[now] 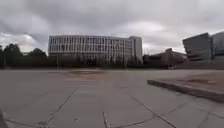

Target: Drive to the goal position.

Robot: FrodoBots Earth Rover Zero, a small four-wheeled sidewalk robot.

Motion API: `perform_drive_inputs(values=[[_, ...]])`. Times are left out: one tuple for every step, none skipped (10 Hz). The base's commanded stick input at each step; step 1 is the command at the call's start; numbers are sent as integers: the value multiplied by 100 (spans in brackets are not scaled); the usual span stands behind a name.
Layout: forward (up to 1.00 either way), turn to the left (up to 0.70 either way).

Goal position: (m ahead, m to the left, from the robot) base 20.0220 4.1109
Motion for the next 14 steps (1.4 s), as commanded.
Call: perform_drive_inputs(values=[[100, 0], [100, -5], [100, -40], [100, -3], [100, 2], [100, 0], [100, 0], [100, 0], [100, 0], [100, 0], [100, 0], [100, 5], [100, 6], [100, 0]])
